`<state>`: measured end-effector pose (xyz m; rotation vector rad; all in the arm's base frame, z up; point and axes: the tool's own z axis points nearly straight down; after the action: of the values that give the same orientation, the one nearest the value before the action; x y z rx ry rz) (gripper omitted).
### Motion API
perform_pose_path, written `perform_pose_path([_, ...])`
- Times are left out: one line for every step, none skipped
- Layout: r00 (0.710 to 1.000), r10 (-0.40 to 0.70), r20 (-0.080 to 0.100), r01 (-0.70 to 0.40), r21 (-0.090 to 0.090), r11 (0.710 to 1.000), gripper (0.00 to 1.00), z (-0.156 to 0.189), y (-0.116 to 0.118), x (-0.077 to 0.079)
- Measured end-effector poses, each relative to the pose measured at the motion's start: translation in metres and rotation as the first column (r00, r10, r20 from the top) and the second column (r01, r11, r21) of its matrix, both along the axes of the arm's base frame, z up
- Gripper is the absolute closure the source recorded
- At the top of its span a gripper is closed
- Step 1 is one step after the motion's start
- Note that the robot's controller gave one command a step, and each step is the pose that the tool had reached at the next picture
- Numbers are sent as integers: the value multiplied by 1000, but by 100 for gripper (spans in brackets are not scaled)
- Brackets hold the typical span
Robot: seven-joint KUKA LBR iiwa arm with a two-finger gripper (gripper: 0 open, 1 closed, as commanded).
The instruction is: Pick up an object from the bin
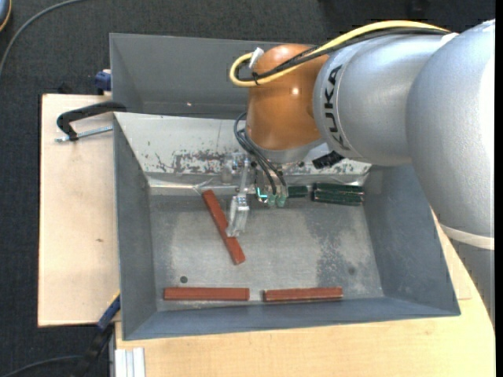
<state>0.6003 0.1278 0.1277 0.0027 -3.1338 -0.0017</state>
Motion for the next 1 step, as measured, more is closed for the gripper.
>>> perform_pose_path([984, -181, 2, 181, -1, 984, 0, -59, 3, -7])
